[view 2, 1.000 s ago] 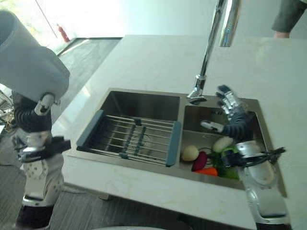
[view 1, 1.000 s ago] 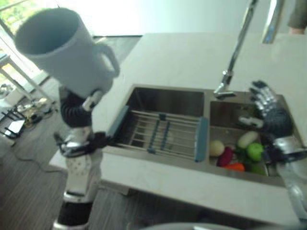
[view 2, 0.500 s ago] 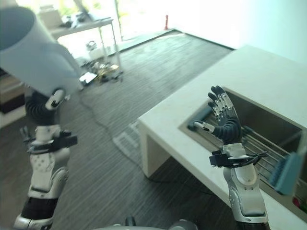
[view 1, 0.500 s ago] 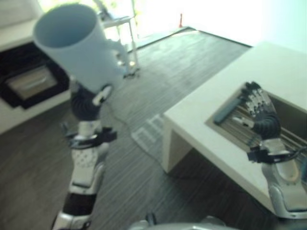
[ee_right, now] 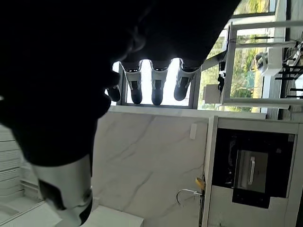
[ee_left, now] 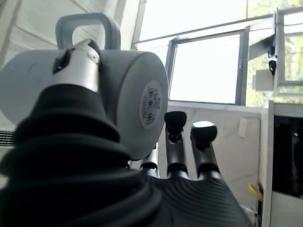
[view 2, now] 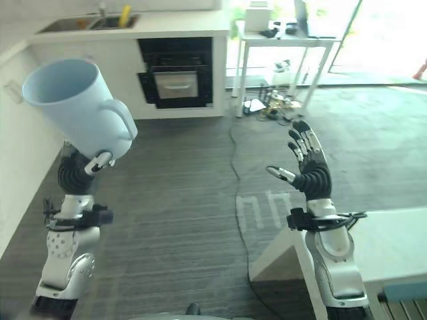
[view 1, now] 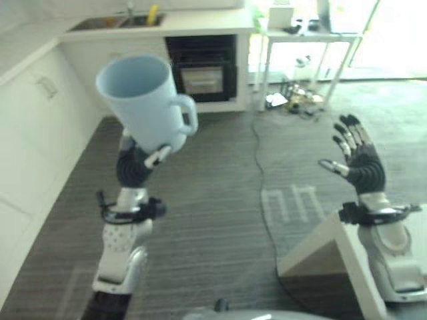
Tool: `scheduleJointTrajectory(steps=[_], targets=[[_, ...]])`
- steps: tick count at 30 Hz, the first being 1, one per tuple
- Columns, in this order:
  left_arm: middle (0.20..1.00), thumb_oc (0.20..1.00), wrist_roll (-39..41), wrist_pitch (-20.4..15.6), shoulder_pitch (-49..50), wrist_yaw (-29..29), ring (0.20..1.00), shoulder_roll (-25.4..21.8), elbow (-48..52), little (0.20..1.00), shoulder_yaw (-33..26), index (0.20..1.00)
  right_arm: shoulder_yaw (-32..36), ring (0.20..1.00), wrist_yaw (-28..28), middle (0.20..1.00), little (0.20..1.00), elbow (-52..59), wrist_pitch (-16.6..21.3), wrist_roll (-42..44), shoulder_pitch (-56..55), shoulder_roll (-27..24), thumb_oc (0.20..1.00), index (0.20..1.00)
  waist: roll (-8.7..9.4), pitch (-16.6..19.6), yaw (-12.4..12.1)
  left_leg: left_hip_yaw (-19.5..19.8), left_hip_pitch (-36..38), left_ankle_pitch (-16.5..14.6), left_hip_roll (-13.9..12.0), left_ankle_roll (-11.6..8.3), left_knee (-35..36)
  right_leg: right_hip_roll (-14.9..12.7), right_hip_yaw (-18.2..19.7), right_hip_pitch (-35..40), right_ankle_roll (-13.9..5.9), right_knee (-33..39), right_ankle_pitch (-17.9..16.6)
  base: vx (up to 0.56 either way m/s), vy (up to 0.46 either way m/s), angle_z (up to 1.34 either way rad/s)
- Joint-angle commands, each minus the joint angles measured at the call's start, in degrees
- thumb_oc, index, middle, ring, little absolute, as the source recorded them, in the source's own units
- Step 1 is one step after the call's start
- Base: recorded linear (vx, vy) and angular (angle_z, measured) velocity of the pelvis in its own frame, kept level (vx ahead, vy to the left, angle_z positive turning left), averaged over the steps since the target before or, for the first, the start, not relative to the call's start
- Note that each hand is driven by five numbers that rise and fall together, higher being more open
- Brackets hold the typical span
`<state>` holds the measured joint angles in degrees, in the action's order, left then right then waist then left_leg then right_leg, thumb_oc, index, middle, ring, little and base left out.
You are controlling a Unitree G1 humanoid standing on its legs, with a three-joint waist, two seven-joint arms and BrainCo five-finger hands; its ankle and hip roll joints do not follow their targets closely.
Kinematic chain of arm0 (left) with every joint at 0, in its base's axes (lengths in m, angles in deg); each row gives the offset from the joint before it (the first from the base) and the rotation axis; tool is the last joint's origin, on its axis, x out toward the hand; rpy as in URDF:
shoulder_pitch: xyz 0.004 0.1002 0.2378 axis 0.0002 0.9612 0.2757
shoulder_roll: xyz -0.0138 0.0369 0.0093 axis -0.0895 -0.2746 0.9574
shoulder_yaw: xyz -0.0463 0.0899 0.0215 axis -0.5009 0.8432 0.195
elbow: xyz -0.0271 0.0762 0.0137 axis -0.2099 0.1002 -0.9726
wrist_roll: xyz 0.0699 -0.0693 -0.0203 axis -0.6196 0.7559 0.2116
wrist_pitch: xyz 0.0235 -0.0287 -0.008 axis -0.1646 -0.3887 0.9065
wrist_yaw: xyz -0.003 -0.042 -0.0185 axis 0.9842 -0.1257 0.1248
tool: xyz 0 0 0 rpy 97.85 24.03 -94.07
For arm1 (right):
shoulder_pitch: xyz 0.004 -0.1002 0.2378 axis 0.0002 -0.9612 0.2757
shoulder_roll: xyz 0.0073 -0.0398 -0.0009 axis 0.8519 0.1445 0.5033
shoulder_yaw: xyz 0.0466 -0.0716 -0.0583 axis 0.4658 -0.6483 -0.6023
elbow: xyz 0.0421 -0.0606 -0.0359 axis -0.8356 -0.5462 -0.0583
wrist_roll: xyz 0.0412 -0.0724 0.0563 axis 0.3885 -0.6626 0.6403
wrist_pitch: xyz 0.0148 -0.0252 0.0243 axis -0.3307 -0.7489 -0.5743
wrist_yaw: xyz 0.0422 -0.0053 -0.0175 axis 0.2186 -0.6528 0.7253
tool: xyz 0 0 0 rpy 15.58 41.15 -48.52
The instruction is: Place the dishes in the dishwasher.
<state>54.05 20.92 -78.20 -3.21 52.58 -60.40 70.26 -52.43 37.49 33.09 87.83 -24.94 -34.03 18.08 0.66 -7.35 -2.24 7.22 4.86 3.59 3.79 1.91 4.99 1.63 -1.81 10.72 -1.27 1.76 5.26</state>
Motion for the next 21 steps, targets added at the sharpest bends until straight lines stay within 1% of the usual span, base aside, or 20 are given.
scheduleJointTrajectory(steps=[1,2,3,4,5,7,8,9,10,11,12,13,15,16,17,18,19,21], targets=[[0.2,0.2,3.5,-2.1,-6.1,2.2,0.2,-1.0,2.0,0.2,-1.9,0.2,2.9,1.0,-1.8,1.0,1.0,2.9,1.4,-0.6,-1.6,-2.2,1.0,1.0,0.85,-0.1,2.9,-13.3,-2.3,-2.1,-5.4,-6.11,-3.7,-2.8,-4.1,-2.2,-3.04,3.2,-5.2,-0.08,0.022,0.44],[0.2,0.2,3.9,-2.2,-6.7,2.5,0.2,-1.0,1.8,0.2,-1.4,0.2,3.2,1.0,-2.3,1.0,1.0,2.6,1.7,-0.4,-1.5,-2.4,1.0,1.0,1.07,-0.4,3.1,-15.3,-3.0,-2.2,-6.4,-6.67,-4.7,-3.3,-5.3,-2.1,-3.13,3.2,-5.2,-0.08,0.061,1.0],[0.2,0.2,4.4,-2.3,-7.4,1.9,0.2,-1.1,1.6,0.2,-0.8,0.2,3.7,1.0,-2.5,1.0,1.0,2.0,2.1,0.2,-1.1,-2.9,1.0,1.0,1.26,-0.5,3.3,-16.0,-2.9,-3.3,-7.1,-7.0,-5.3,-4.1,-6.8,-1.8,-3.36,3.2,-4.6,-0.12,0.087,1.22],[0.2,0.2,4.7,-2.7,-7.6,1.0,0.2,-1.0,1.7,0.2,-0.7,0.2,3.8,1.0,-2.1,1.0,1.0,1.7,2.5,0.4,-0.6,-3.2,1.0,1.0,1.08,-0.6,3.4,-15.2,-2.9,-3.2,-6.9,-6.62,-5.0,-4.3,-7.1,-2.3,-3.38,3.2,-5.3,-0.12,0.229,0.99],[0.2,0.2,8.1,-3.2,-7.9,1.0,0.2,-0.9,1.6,0.2,-1.6,0.2,3.7,1.0,-1.4,1.0,1.0,1.8,3.4,-0.8,-0.1,-3.7,1.0,1.0,-0.15,0.3,4.4,-15.9,-0.5,-3.1,-7.0,-6.03,-0.4,-4.5,-7.2,-2.9,-4.02,3.2,-4.6,-0.12,0.228,0.35],[0.2,0.2,9.1,-3.5,-8.6,1.2,0.2,-0.4,1.0,0.2,-1.7,0.2,3.5,1.0,-1.5,1.0,1.0,1.6,4.0,-1.2,0.2,-3.6,1.0,1.0,-0.54,1.0,5.1,-16.6,-0.1,-3.5,-7.4,-6.0,0.0,-4.7,-7.7,-3.6,-4.32,3.2,-4.8,-0.06,0.167,-0.16],[0.2,0.2,8.9,-3.8,-9.0,1.0,0.2,-0.4,0.5,0.2,-1.4,0.2,3.4,1.0,-1.6,1.0,1.0,1.5,4.1,-1.3,0.4,-3.5,1.0,1.0,-0.65,1.3,5.4,-16.3,0.0,-3.8,-7.4,-6.0,0.0,-4.8,-7.5,-3.8,-4.4,3.2,-4.9,-0.05,0.152,-0.02],[0.2,0.2,8.4,-4.2,-10.2,0.6,0.2,-0.1,-0.6,0.2,-0.6,0.2,3.2,1.0,-1.8,1.0,1.0,1.2,4.5,-1.0,0.7,-3.4,1.0,1.0,-0.78,2.2,6.2,-16.0,0.2,-4.1,-7.1,-5.79,0.0,-4.8,-7.3,-3.9,-4.51,3.2,-5.1,-0.06,0.118,0.04],[0.2,0.2,8.4,-4.2,-10.4,0.6,0.2,0.0,-0.7,0.2,-0.5,0.2,3.2,1.0,-1.7,1.0,1.0,1.3,4.6,-0.8,0.6,-3.4,1.0,1.0,-0.75,2.2,6.3,-16.0,0.1,-3.5,-7.0,-5.66,0.0,-4.8,-7.4,-4.1,-4.43,3.2,-5.6,-0.04,0.16,0.1],[0.2,0.2,7.7,-3.9,-10.8,1.0,0.2,0.1,-1.3,0.2,-0.5,0.2,3.4,1.0,-1.3,1.0,1.0,1.4,4.7,-0.8,0.3,-3.3,1.0,1.0,-0.66,2.8,6.7,-16.0,0.5,-3.8,-6.8,-5.42,0.0,-4.9,-7.2,-4.1,-4.49,3.2,-5.6,-0.03,0.091,-0.07],[0.2,0.2,7.5,-3.8,-10.9,1.0,0.2,0.1,-1.3,0.2,-0.5,0.2,3.5,1.0,-1.3,1.0,1.0,1.3,4.6,-0.7,0.2,-3.3,1.0,1.0,-0.59,2.9,6.8,-16.1,0.6,-3.9,-6.7,-5.32,0.0,-4.9,-7.2,-4.1,-4.5,3.2,-5.7,0.04,0.1,0.03],[0.2,0.2,7.4,-3.5,-10.8,1.1,0.2,0.0,-1.3,0.2,-0.5,0.2,3.6,1.0,-1.4,1.0,1.0,1.3,4.5,-0.6,0.0,-3.3,1.0,1.0,-0.54,3.1,6.8,-16.1,1.0,-4.7,-6.6,-5.28,0.0,-5.0,-7.1,-3.8,-4.66,3.2,-5.1,0.0,0.051,0.02],[0.2,0.2,7.1,-3.0,-10.9,1.4,0.2,-0.1,-1.3,0.2,-0.8,0.2,3.8,1.0,-1.2,1.0,1.0,1.2,4.4,-0.5,-0.1,-3.1,1.0,1.0,-0.28,3.0,7.0,-16.3,1.3,-4.4,-6.4,-4.92,0.0,-5.0,-7.0,-3.8,-4.58,3.2,-5.6,0.0,0.037,0.01],[0.2,0.2,6.9,-3.0,-10.9,1.7,0.2,0.0,-1.4,0.2,-0.8,0.2,4.0,1.0,-1.1,1.0,1.0,1.3,4.4,-0.6,-0.3,-3.0,1.0,1.0,-0.21,3.2,7.2,-16.3,1.6,-5.2,-6.4,-4.89,0.0,-5.0,-6.8,-3.6,-4.75,3.2,-5.1,-0.01,0.012,-0.03],[0.2,0.2,6.9,-2.7,-10.7,2.2,0.2,-0.1,-1.3,0.2,-1.0,0.2,4.4,1.0,-1.0,1.0,1.0,1.7,4.2,-0.5,-0.5,-2.9,1.0,1.0,0.02,3.1,7.4,-16.7,1.7,-4.9,-6.3,-4.57,0.0,-4.9,-6.4,-3.9,-4.71,3.2,-5.7,0.02,0.006,-0.04],[0.2,0.2,7.1,-2.7,-10.7,2.4,0.2,-0.1,-1.4,0.2,-0.9,0.2,4.5,1.0,-1.1,1.0,1.0,1.7,4.2,-0.5,-0.6,-2.8,1.0,1.0,0.05,3.2,7.6,-16.7,2.1,-5.6,-6.2,-4.53,0.0,-4.9,-6.0,-3.7,-4.84,3.2,-5.2,-0.05,-0.021,-0.04],[0.2,0.2,7.5,-2.8,-10.7,2.5,0.2,-0.3,-1.7,0.2,-0.8,0.2,4.5,1.0,-1.0,1.0,1.0,1.7,4.1,-0.6,-0.6,-2.7,1.0,1.0,0.15,3.2,7.8,-17.0,2.0,-5.2,-6.2,-4.36,0.0,-4.7,-5.6,-4.1,-4.77,3.2,-5.8,0.0,-0.018,-0.03],[0.2,0.2,7.9,-2.7,-10.4,2.9,0.2,-0.3,-1.5,0.2,-1.0,0.2,4.8,1.0,-0.9,1.0,1.0,2.1,3.9,-0.4,-1.3,-2.6,1.0,1.0,0.24,3.3,8.2,-17.3,2.2,-5.2,-6.2,-4.24,0.0,-4.5,-5.1,-4.1,-4.78,3.2,-5.9,-0.01,-0.031,-0.15]])
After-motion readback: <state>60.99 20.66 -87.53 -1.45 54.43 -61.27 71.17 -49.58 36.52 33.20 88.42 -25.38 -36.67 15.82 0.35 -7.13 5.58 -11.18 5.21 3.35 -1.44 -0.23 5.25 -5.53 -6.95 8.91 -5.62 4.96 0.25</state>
